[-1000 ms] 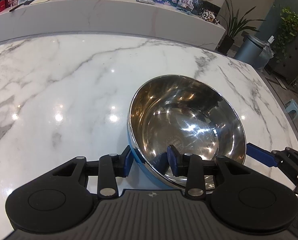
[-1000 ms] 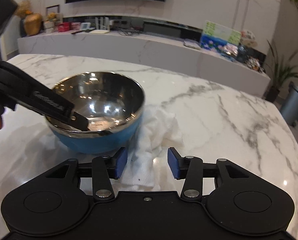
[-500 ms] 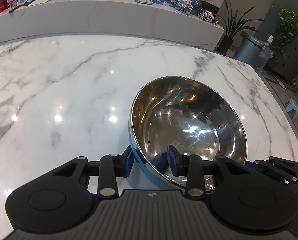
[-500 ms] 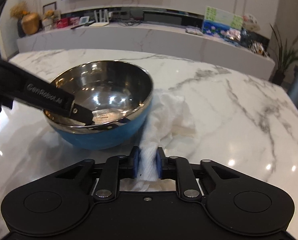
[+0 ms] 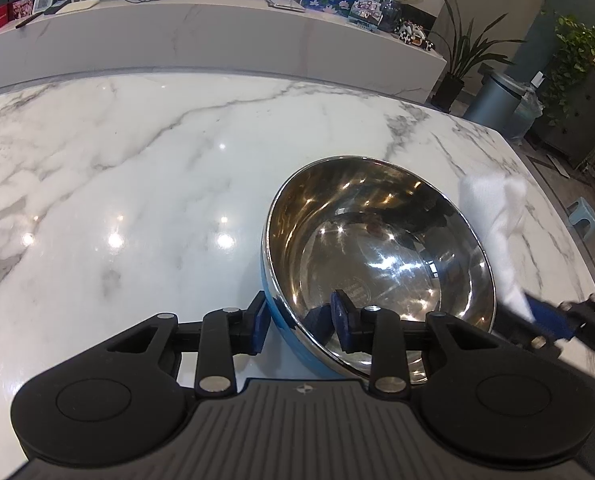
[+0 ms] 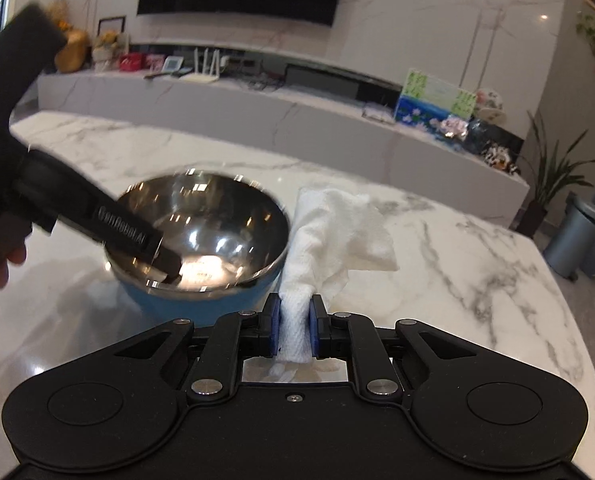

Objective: Clean bowl
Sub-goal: 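Regrasp the white towel beside the bowl with the right gripper and lift it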

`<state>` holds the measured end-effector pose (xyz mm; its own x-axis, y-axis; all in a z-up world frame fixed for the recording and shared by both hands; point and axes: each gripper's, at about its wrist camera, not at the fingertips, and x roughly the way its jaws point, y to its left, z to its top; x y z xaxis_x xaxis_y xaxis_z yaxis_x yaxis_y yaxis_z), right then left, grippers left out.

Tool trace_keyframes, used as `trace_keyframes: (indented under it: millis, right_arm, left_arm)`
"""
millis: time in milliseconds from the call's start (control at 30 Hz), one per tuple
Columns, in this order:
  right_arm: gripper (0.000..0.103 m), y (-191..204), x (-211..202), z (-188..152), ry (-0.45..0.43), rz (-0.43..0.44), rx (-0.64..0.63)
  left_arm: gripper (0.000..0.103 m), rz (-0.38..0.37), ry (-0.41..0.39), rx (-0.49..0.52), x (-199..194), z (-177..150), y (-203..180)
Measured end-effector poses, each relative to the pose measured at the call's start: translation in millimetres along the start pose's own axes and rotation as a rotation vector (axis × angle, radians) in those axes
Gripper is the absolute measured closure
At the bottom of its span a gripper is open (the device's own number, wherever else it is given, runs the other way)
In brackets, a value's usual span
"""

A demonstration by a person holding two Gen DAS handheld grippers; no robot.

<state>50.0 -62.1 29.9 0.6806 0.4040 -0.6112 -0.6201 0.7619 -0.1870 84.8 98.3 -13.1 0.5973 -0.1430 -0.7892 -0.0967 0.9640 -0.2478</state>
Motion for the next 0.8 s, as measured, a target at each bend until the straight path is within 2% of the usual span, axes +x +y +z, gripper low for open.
trace_keyframes:
  millis: [267,367,567,667,800]
  right_arm:
    - [0.091,15.4,15.0,-9.2,0.078,0.048,-0.053]
    - [0.091,14.3,18.6,-10.8,0.101,0.061,-0.034]
    - [0.091,16.1,18.3,-10.4,0.104,0.062,-0.035]
    - [0.091,16.7,17.9,-10.6,0.105,0.063,-0.034]
    - [0.091,15.7,16.0,-8.5,0.096,0.052,-0.029]
  left_arm:
    - [0.071,-0.009,0.009,-0.008,-0.7,0.3,1.3]
    - [0.06,-0.053,0.052,-0.065,1.0,0.7,7.8]
    - [0.05,-0.076,0.115,-0.162,-3.9,-2.5,16.4]
    - [0.051,-0.08,0.116,-0.156,-4.2,-3.7,17.5]
    - [0.067,-0.082,0.102,-0.11,-2.4,-0.6,12.9]
